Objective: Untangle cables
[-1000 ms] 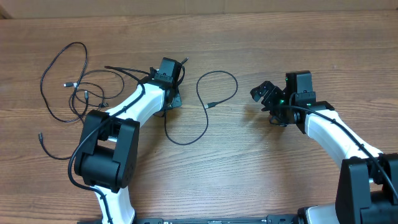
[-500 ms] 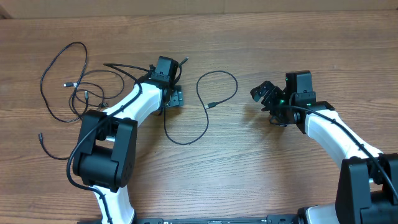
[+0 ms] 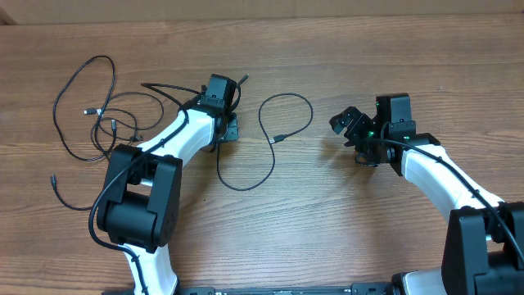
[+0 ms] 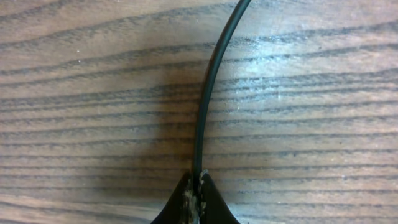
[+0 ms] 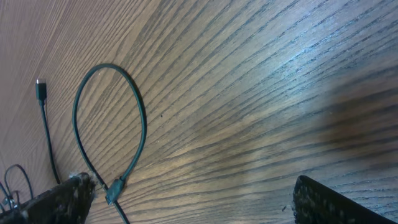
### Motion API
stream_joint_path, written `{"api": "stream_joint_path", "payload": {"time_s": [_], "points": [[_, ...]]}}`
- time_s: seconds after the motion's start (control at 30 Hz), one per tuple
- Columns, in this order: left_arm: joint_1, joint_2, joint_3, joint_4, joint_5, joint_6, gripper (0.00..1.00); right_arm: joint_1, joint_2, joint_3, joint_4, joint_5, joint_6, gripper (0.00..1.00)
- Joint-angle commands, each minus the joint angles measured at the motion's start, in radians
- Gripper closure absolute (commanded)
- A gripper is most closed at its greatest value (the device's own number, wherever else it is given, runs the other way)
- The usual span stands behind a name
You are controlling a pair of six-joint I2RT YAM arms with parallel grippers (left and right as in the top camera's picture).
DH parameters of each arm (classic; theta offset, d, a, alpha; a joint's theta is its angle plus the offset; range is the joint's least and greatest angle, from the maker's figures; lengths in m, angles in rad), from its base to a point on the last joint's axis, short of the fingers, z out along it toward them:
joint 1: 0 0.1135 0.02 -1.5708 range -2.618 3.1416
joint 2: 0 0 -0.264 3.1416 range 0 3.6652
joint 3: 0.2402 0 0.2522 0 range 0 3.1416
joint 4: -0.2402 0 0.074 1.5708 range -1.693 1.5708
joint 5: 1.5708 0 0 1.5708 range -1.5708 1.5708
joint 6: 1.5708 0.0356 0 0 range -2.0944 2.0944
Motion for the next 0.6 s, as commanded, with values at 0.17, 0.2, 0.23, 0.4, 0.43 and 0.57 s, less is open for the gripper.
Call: {"api": "stream_joint_path", "payload": {"time_s": [0.17, 0.2, 0.23, 0.4, 0.43, 0.57], "points": [[-0.008, -0.090, -0.064, -0.090, 0.096, 0.026, 0.96, -0.002, 0.007, -0.004, 0.006, -0.005, 0.003, 0.00], [-0.008, -0.133, -0.064, -0.101, 0.104, 0.026, 0.96, -0.002, 0.007, -0.004, 0.006, -0.005, 0.003, 0.00], [-0.008, -0.170, -0.064, -0.110, 0.114, 0.026, 0.96, -0.002, 0.007, -0.004, 0.006, -0.005, 0.003, 0.00], [-0.008, -0.256, -0.064, -0.158, 0.184, 0.026, 0.96, -0.002, 0.007, -0.004, 0.006, -0.005, 0.003, 0.00], [-0.008, -0.257, -0.064, -0.165, 0.201, 0.026, 0.96, -0.002, 0.007, -0.004, 0.006, -0.005, 0.003, 0.00], [-0.008, -0.256, -0.064, -0.192, 0.244, 0.025, 0.64, -0.002, 0.007, -0.004, 0.006, -0.005, 0.003, 0.00]]}}
